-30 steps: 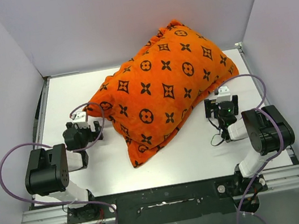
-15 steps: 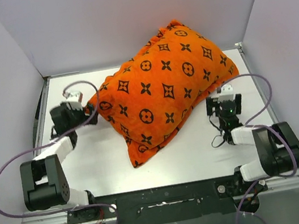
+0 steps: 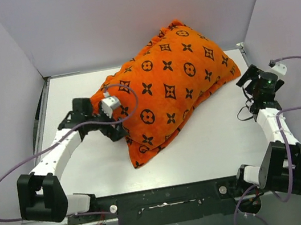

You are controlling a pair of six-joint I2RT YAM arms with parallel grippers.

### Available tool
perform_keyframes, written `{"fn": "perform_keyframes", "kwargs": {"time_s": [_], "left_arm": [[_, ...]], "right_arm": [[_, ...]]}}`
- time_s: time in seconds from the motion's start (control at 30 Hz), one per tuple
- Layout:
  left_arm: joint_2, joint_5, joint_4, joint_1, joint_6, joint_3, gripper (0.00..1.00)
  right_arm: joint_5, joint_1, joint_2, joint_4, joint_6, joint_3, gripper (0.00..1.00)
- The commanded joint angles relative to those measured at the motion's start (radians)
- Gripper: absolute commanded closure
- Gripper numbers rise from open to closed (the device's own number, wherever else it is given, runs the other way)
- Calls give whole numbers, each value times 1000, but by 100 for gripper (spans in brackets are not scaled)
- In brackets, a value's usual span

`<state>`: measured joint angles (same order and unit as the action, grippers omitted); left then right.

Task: Remove the pillowcase from the pillow
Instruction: Adjust the pillow at the center of the board.

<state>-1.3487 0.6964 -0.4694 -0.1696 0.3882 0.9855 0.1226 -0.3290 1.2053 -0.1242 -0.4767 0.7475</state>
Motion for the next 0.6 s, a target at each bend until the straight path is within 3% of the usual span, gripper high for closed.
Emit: {"fn": "perform_keyframes", "kwargs": {"time_s": [0.0,0.1,0.27,0.4,0.5,0.57], "left_arm": [[71,4,-102,-186,55,-73,2],[52,-77,-49,-323,38,-141,2],[-33,-257,132,-440,-25,-223,2],[-132,-376,192,-490,-35,-192,2],[-212,-404,157,-495,-49,-128,2],[-239,-416,147,-497,-45,-112,9]], "right_arm": [[10,1,33,74,-13,47,2],[-8,2,64,81,10,73,2],[-68,20,132,105,103,124,2],[-38,64,233,226,174,258,2],[27,136,265,211,247,290,2],[42,157,284,197,250,308,2]]}}
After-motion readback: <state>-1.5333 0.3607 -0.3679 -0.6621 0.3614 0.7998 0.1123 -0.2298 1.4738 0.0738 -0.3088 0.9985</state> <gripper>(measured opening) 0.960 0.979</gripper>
